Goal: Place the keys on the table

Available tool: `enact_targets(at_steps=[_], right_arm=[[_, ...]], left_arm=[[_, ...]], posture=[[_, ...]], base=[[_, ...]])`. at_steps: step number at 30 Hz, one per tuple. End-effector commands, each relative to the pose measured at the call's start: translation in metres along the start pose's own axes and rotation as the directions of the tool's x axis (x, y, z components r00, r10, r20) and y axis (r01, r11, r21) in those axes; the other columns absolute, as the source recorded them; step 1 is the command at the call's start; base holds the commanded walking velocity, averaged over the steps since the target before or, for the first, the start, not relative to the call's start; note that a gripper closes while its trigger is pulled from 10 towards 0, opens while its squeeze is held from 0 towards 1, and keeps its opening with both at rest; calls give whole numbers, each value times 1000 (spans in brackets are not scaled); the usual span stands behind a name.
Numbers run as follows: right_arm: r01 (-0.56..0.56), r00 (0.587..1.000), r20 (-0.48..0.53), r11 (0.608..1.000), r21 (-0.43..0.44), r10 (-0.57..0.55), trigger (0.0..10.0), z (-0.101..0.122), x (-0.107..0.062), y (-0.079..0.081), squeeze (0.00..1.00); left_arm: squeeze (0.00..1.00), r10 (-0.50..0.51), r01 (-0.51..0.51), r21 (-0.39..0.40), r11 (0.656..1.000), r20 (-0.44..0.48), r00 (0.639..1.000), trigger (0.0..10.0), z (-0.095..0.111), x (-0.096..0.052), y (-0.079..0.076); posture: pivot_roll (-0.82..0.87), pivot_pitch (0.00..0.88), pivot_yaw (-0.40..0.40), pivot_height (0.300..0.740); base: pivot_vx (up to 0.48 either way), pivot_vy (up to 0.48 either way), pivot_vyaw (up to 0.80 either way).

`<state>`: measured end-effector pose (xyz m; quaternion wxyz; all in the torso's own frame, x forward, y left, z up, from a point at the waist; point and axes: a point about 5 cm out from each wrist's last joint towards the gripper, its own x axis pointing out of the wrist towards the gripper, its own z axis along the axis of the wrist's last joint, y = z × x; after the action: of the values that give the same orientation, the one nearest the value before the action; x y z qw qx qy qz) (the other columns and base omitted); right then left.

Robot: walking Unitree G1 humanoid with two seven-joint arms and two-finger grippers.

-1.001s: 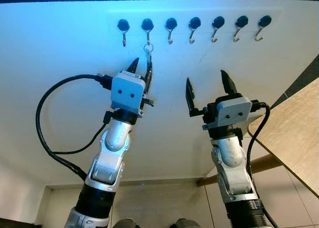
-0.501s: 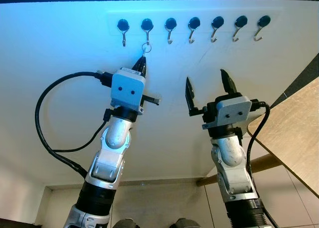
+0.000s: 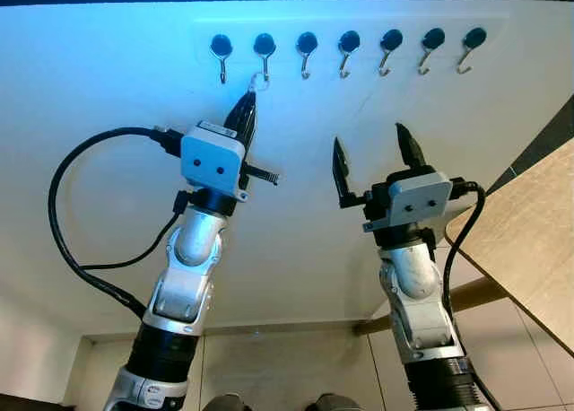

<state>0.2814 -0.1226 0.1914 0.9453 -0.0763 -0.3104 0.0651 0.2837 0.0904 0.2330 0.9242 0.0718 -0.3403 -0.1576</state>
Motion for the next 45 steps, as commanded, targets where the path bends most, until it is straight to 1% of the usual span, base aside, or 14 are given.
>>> enact_targets(at_steps=[1,6,10,16,19,21,30,32,34,36,37,40,43,45], right_arm=[[-7,1000,-10,1000,0,7,10000,-1,-1,1,0],[-8,1000,-16,1000,-2,8,10000,-2,-2,1,0],[-8,1000,-16,1000,-2,8,10000,-2,-3,1,0],[-9,1000,-17,1000,-2,9,10000,-2,-3,1,0],[-11,1000,-18,1000,-2,11,10000,-3,-2,2,0],[-12,1000,-19,1000,-3,12,10000,-3,-2,2,0],[-12,1000,-23,1000,-4,12,10000,-3,-3,2,0],[-15,1000,-26,1000,-6,15,10000,-3,-3,2,0],[-15,1000,-27,1000,-6,15,10000,-4,-4,2,0],[-16,999,-28,1000,-6,16,10000,-4,-4,2,0],[-16,999,-28,1000,-6,16,10000,-4,-4,2,0],[-18,999,-29,1000,-7,18,10000,-4,-4,2,0],[-20,999,-30,1000,-7,19,10000,-4,-4,2,0],[-21,999,-31,1000,-6,20,10000,-4,-4,3,0]], left_arm=[[0,-32,32,-5,999,20,999,0,3,-2,-2],[0,-107,110,-48,993,58,993,0,6,-8,-10],[0,-128,132,-56,990,72,989,0,6,-9,-13],[0,-132,137,-64,988,80,988,0,8,-5,-12],[0,-148,150,-37,988,62,987,0,6,1,-11],[0,-146,148,-34,988,62,987,0,6,5,-8],[0,-155,157,-33,987,59,986,0,6,10,-6],[0,-164,166,-33,986,59,985,0,5,10,-5],[0,-178,181,-49,982,58,982,0,4,9,-6],[0,-205,211,-86,974,69,976,0,4,6,-6],[0,-205,211,-86,974,69,976,0,4,6,-6],[0,-247,256,-122,959,86,965,0,6,3,-8],[0,-263,270,-118,956,72,962,0,3,1,-8],[0,-249,253,-104,962,49,967,0,0,0,-4]], posture=[[13,89,-14,740],[13,90,-12,740],[13,90,-11,740],[13,90,-10,740],[15,91,-9,740],[13,91,-7,740],[11,90,-4,740],[10,90,-4,740],[10,91,-4,740],[10,92,-5,740],[10,92,-5,740],[11,91,-6,740],[11,91,-6,740],[11,91,-6,740]], base=[[0,0,0],[0,0,0],[0,0,0],[0,0,0],[0,0,0],[0,0,0],[0,0,0],[0,0,0],[0,0,0],[0,0,0],[0,0,0],[0,0,0],[0,0,0],[0,0,0]])
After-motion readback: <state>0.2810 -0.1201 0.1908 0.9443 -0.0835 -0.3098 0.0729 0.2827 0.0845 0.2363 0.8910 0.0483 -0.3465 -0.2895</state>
